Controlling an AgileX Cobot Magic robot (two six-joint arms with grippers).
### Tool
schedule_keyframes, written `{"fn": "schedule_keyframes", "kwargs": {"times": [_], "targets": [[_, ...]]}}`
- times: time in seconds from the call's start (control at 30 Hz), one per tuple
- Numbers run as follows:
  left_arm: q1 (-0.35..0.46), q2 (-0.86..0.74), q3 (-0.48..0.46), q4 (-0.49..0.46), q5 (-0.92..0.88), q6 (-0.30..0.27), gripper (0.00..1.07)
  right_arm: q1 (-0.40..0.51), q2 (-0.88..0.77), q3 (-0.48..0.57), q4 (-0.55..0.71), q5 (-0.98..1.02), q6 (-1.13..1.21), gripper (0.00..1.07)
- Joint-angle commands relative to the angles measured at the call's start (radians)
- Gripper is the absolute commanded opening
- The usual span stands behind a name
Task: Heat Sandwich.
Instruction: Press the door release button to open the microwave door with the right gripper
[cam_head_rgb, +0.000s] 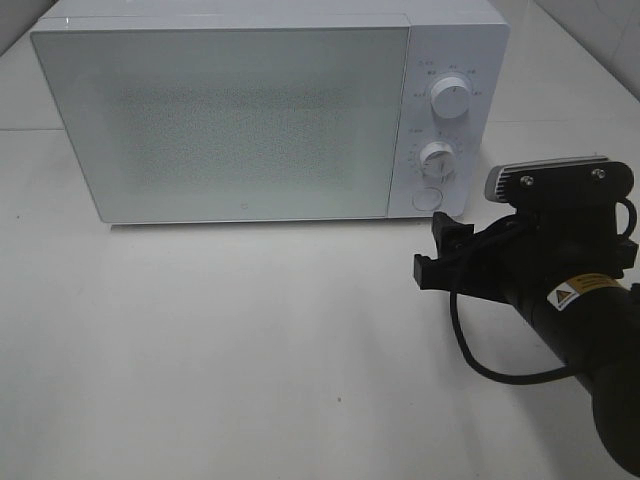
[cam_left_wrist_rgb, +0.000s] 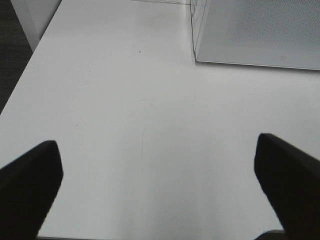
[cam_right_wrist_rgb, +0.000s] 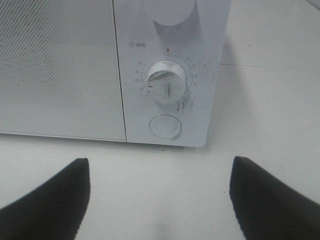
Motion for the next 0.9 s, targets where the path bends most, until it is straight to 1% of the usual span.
{"fn": "schedule_keyframes", "kwargs": {"times": [0.03, 0.13, 0.17, 0.23, 0.27, 0.3, 0.37, 0.43, 0.47, 0.53, 0.6, 0.63, 0.7, 0.77, 0.8, 0.9], "targets": [[0.003, -0.017, 0.004, 0.000, -0.012, -0.004, 1.00, 0.001, -0.003, -0.008, 0.002, 0.000, 0.124, 0.75], [0.003, -0.017, 0.004, 0.000, -0.012, -0.004, 1.00, 0.001, -0.003, -0.008, 0.002, 0.000, 0.205, 0.75], [0.003, -0.017, 0.004, 0.000, -0.012, -0.004, 1.00, 0.001, -0.003, -0.008, 0.002, 0.000, 0.295, 0.75], [0.003, -0.017, 0.004, 0.000, -0.012, -0.004, 1.00, 0.001, -0.003, -0.008, 0.002, 0.001, 0.403, 0.75], [0.003, -0.017, 0.004, 0.000, -0.012, -0.004, 1.00, 0.001, -0.003, -0.008, 0.002, 0.001, 0.403, 0.75], [0.003, -0.017, 0.004, 0.000, -0.012, -0.004, 1.00, 0.001, -0.003, -0.008, 0.002, 0.001, 0.458, 0.75], [0.003, -0.017, 0.004, 0.000, -0.012, -0.004, 1.00, 0.001, -0.003, -0.008, 0.002, 0.001, 0.616, 0.75], [0.003, -0.017, 0.004, 0.000, -0.012, -0.004, 1.00, 0.001, -0.003, -0.008, 0.002, 0.001, 0.661, 0.75], [0.003, -0.017, 0.004, 0.000, -0.012, -0.004, 1.00, 0.001, -0.003, -0.008, 0.002, 0.004, 0.770, 0.75], [0.003, -0.017, 0.004, 0.000, -0.012, -0.004, 1.00, 0.001, -0.003, -0.008, 0.002, 0.009, 0.878, 0.75], [0.003, -0.017, 0.004, 0.000, -0.012, -0.004, 1.00, 0.001, -0.003, -0.008, 0.002, 0.009, 0.922, 0.75], [0.003, -0.017, 0.004, 0.000, -0.012, -0.004, 1.00, 0.001, -0.003, -0.008, 0.001, 0.009, 1.022, 0.75], [0.003, -0.017, 0.004, 0.000, -0.012, -0.004, 1.00, 0.001, -0.003, -0.008, 0.001, 0.019, 1.125, 0.75], [0.003, -0.017, 0.004, 0.000, -0.012, -0.004, 1.00, 0.001, -0.003, -0.008, 0.001, 0.028, 1.163, 0.75], [0.003, -0.017, 0.004, 0.000, -0.012, -0.004, 1.00, 0.001, -0.003, -0.008, 0.001, 0.058, 1.245, 0.74], [0.003, -0.017, 0.004, 0.000, -0.012, -0.004, 1.00, 0.001, -0.003, -0.008, 0.001, 0.088, 1.386, 0.69]]}}
